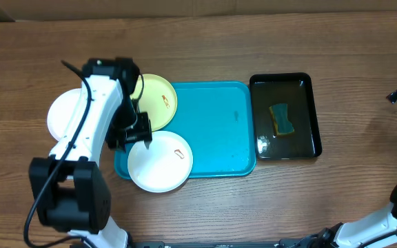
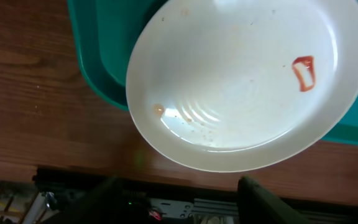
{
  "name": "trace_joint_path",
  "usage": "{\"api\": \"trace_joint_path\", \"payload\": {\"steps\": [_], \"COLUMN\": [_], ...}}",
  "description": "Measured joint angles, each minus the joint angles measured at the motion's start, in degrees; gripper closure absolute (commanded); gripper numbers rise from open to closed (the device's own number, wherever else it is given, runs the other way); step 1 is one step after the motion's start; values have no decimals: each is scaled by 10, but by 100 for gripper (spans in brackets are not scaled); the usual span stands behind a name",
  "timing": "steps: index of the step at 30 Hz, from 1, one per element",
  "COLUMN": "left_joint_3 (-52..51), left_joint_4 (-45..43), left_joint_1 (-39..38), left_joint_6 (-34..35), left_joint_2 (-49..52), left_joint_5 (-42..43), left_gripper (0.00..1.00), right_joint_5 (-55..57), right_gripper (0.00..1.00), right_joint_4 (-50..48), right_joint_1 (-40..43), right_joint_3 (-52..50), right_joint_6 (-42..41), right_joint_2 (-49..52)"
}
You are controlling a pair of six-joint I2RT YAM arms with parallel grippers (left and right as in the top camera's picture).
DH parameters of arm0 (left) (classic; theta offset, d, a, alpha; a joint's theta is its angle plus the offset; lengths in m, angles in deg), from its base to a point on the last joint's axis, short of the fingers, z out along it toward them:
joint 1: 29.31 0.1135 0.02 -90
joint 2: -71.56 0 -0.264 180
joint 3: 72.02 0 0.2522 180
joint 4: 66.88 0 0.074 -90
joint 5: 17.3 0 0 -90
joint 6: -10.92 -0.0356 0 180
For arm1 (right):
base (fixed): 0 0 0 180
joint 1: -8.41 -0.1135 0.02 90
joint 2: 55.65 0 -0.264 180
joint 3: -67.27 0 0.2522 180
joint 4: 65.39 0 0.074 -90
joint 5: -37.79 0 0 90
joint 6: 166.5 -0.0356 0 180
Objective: Clean dirty plates on tray and stack at the side
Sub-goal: 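Move the left gripper to the second white plate and grasp its rim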
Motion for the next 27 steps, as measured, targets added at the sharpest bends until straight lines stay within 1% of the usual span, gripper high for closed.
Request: {"api": "trace_joint_path", "payload": {"steps": [4, 11, 14, 17, 20, 23, 27], "left_joint_3": [-69, -110, -133, -171, -215, -238, -254], "left_joint_4": [-10, -44, -68, -115, -167, -195, -221], "left_joint_1": [0, 0, 0, 0, 0, 0, 0], "left_joint_6": [9, 47, 60, 73, 88, 99, 108], "left_joint_2": [-49, -116, -121, -121, -120, -120, -120], "left_joint_5": [-5, -29, -48, -54, -56, -56, -56], "left_gripper": [40, 42, 42, 43, 45, 48, 48], "right_joint_5": [0, 0, 0, 0, 0, 0, 0], "right_gripper": [0, 0, 0, 0, 0, 0, 0], "right_joint_4": [0, 0, 0, 0, 0, 0, 0], "right_joint_1": [0, 0, 0, 0, 0, 0, 0], "right_joint_3": [0, 0, 0, 0, 0, 0, 0], "right_joint_6": [0, 0, 0, 0, 0, 0, 0], "right_joint_2": [0, 0, 0, 0, 0, 0, 0]}}
